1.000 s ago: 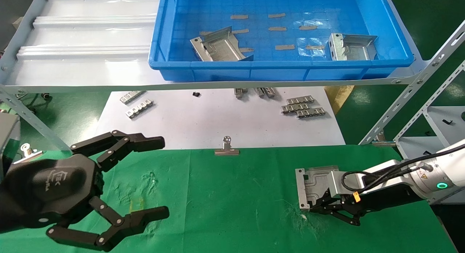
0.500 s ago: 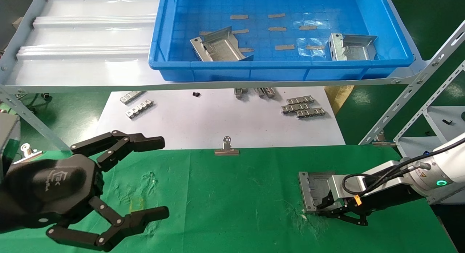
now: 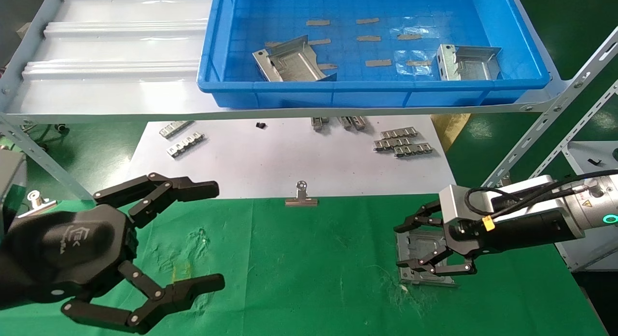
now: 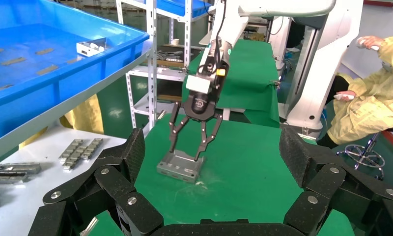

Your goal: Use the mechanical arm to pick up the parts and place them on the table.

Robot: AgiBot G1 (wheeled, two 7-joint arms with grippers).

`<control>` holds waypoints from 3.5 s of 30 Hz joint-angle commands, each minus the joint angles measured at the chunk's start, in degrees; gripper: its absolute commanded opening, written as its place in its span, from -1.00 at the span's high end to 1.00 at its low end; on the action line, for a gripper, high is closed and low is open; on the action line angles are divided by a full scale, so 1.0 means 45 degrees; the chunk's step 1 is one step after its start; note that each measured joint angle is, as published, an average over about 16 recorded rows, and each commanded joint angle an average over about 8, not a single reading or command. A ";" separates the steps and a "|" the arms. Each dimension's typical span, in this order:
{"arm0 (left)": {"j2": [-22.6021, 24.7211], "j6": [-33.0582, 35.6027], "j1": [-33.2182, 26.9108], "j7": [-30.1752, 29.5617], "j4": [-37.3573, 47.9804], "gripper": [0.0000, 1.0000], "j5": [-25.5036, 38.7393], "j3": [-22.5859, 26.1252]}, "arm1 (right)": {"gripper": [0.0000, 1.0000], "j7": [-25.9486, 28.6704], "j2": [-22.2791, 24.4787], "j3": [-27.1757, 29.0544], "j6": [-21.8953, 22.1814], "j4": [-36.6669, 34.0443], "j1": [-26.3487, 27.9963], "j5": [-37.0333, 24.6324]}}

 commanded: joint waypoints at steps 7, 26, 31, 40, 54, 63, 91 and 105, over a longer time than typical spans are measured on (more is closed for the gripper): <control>-0.0001 -0.0002 0.0001 0.0000 0.0002 -1.00 -0.0001 -0.0001 | -1.00 0.0257 0.0271 0.0214 -0.0057 0.0354 -0.0089 0.0465; -0.0001 -0.0002 0.0001 0.0000 0.0002 -1.00 -0.0001 0.0000 | -1.00 0.1933 0.1069 0.2762 0.0236 0.3043 -0.1946 0.0852; -0.0001 -0.0002 0.0001 0.0000 0.0002 -1.00 -0.0001 0.0000 | -1.00 0.2689 0.1454 0.3892 0.0349 0.4251 -0.2752 0.1089; -0.0001 -0.0002 0.0001 0.0000 0.0002 -1.00 -0.0001 0.0000 | -1.00 0.4055 0.2149 0.5932 0.0552 0.6431 -0.4207 0.1517; -0.0001 -0.0002 0.0001 0.0000 0.0002 -1.00 -0.0001 0.0000 | -1.00 0.6172 0.3226 0.9093 0.0866 0.9809 -0.6461 0.2180; -0.0001 -0.0002 0.0001 0.0000 0.0002 -1.00 -0.0001 0.0000 | -1.00 0.7534 0.3919 1.1128 0.1068 1.1983 -0.7912 0.2607; -0.0002 -0.0005 0.0004 0.0001 0.0005 -1.00 -0.0003 -0.0001 | -1.00 0.9344 0.4871 1.3925 0.1349 1.4965 -0.9914 0.3219; -0.0002 -0.0005 0.0004 0.0001 0.0005 -1.00 -0.0003 -0.0001 | -1.00 0.9277 0.4818 1.3762 0.1339 1.4792 -0.9799 0.3168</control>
